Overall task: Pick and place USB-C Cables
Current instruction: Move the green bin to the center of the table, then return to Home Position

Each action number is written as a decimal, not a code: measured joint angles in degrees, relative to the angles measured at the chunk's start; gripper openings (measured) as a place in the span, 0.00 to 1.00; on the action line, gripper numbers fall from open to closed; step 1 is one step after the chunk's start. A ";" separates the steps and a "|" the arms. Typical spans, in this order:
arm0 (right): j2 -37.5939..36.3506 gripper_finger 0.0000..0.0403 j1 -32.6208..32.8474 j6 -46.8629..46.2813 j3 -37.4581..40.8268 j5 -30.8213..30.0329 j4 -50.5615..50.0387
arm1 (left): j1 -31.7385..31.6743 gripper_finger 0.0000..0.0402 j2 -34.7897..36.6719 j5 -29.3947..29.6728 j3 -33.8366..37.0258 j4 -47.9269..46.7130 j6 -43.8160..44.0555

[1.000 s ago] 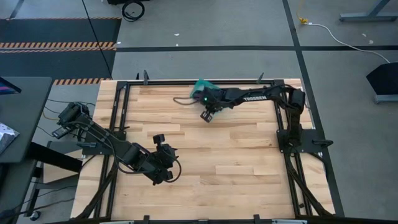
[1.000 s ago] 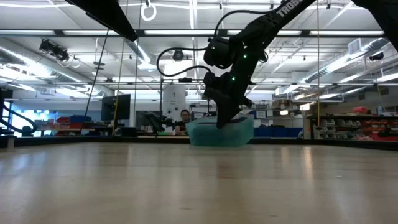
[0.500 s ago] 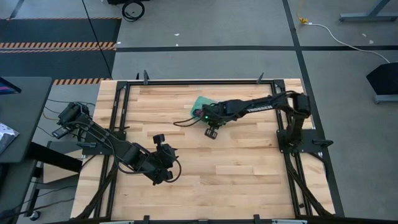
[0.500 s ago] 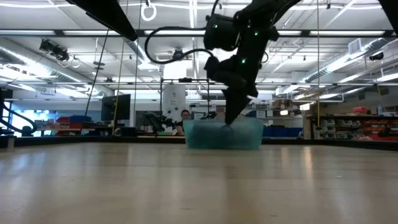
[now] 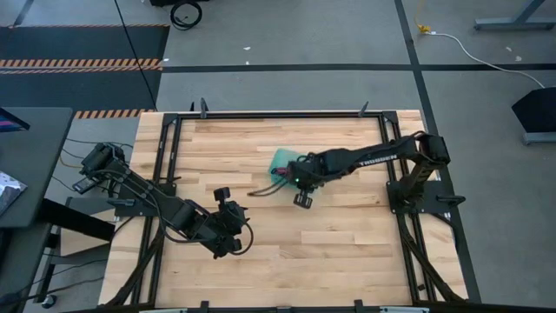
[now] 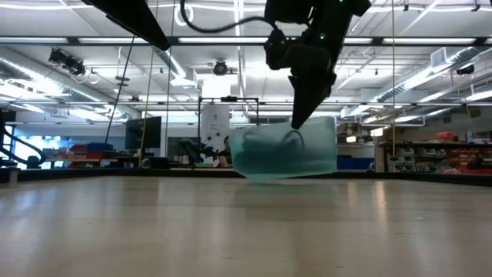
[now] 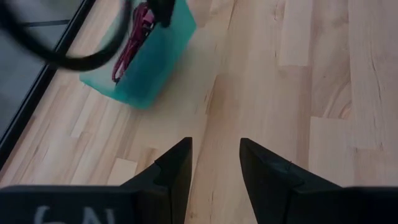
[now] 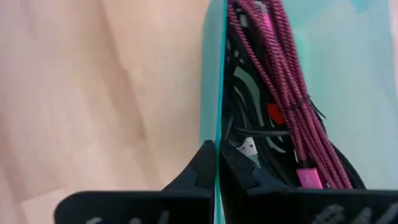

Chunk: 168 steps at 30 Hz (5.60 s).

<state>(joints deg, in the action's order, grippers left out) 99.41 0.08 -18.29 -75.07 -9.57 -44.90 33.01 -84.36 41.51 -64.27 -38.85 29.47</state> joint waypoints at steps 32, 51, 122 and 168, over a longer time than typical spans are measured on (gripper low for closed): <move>4.64 0.02 11.06 7.54 -0.04 -1.37 5.39 | 0.00 0.35 0.02 -0.02 0.00 0.11 0.04; 4.60 0.17 11.06 8.22 1.90 -1.95 6.27 | 0.02 0.34 0.02 -0.02 0.00 0.10 0.37; -50.78 0.01 20.60 3.98 28.57 -13.43 15.46 | -32.53 0.00 42.13 -38.97 36.16 45.57 -19.95; -72.42 0.02 17.53 6.28 74.71 -4.23 70.99 | -29.35 0.01 77.29 -41.57 63.80 51.93 -16.90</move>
<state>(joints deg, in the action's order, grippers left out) 26.98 17.61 -12.01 -0.36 -13.80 26.09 3.66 -7.07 -0.05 -0.47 13.08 12.58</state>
